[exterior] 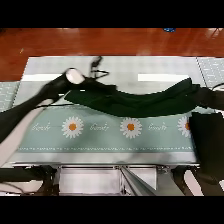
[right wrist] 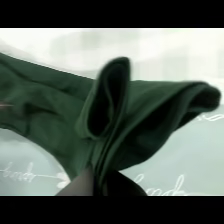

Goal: Fold the shirts.

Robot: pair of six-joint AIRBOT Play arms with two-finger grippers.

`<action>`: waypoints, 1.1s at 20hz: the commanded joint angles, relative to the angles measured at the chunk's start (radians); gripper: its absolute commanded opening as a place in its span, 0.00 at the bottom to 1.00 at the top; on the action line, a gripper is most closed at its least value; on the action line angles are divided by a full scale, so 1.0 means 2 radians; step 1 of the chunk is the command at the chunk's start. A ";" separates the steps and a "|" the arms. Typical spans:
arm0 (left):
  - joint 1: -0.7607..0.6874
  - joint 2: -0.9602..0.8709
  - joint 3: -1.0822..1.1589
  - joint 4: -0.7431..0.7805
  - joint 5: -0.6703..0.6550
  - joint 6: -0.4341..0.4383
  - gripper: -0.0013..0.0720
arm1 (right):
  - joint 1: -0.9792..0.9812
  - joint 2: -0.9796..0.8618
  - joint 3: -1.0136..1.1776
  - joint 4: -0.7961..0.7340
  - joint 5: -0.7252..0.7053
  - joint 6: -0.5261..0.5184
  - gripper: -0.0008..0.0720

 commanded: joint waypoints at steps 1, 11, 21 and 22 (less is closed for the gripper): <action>-0.083 -0.110 0.111 -0.021 -0.043 -0.025 0.04 | 0.000 0.057 -0.008 0.020 0.019 0.016 0.04; -0.118 -0.192 0.217 -0.044 -0.121 -0.008 0.05 | 0.000 0.055 -0.008 0.108 0.011 -0.004 0.04; 0.231 0.133 0.121 0.121 -0.224 0.013 0.05 | 0.245 -0.173 0.085 0.178 -0.152 -0.019 0.04; 0.260 0.185 0.085 0.146 -0.219 0.013 0.05 | 0.270 -0.216 0.114 0.178 -0.162 -0.019 0.04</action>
